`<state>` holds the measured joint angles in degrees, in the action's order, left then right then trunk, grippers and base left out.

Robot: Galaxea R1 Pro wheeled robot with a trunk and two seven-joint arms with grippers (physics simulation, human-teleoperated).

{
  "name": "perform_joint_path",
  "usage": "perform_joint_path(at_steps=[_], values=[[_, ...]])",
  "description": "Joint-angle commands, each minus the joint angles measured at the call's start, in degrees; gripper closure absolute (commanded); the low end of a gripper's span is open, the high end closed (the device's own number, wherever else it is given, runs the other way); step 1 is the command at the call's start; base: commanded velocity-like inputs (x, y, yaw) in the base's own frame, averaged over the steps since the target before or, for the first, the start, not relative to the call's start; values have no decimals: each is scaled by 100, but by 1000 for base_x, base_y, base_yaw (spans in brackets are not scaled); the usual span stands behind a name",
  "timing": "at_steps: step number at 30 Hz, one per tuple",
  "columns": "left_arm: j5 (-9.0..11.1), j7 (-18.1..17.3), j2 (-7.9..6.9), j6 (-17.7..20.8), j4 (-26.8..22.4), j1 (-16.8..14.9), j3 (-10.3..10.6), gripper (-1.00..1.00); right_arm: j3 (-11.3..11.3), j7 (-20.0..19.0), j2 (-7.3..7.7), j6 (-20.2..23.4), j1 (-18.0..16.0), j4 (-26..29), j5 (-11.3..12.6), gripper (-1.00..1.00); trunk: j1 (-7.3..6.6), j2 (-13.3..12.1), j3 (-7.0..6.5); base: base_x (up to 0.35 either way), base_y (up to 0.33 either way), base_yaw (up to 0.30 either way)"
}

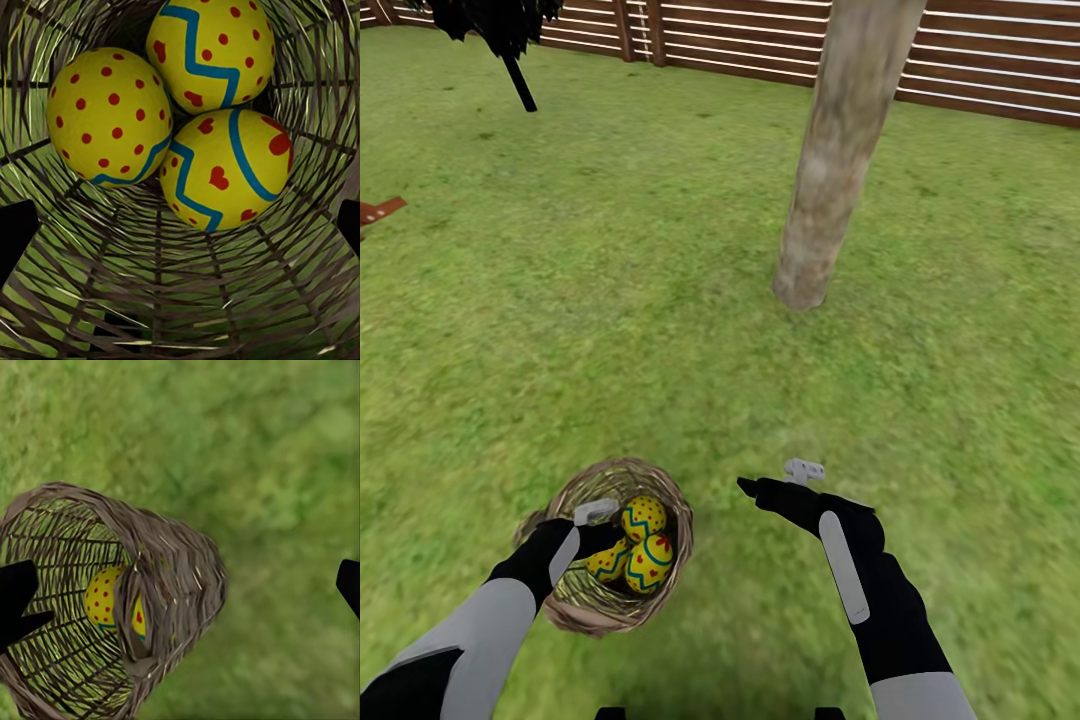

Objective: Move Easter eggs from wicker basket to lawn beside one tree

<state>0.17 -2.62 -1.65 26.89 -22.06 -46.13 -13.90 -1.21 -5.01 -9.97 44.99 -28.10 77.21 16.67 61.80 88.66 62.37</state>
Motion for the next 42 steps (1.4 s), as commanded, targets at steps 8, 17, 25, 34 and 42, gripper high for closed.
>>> perform_joint_path(at_steps=[8, 17, 25, 34, 42], values=[[8, -14, -17, -29, -9, -1, -46, -100, 7, -35, -3, 22, -2, 5, -32, -100, 176, 324, 147, 0, 0, 0], [11, 22, -57, -360, -9, -1, -67, -100, 6, -35, -3, 19, -2, 5, -32, -100, 374, 685, 309, 0, 0, 0], [1, 41, -60, -513, -9, -1, -69, -100, 7, -35, -3, 19, -2, 5, -32, -100, 549, 1006, 453, 0, 0, 0], [1, 48, -56, -527, -15, -1, -69, -100, 1, -35, -3, 19, -2, 5, -34, -100, 747, 1367, 614, 0, 0, 0], [-7, 50, -55, -529, -18, -1, -62, -100, 0, -35, -3, 14, -2, 5, -35, -100, 923, 1688, 758, 0, 0, 0]])
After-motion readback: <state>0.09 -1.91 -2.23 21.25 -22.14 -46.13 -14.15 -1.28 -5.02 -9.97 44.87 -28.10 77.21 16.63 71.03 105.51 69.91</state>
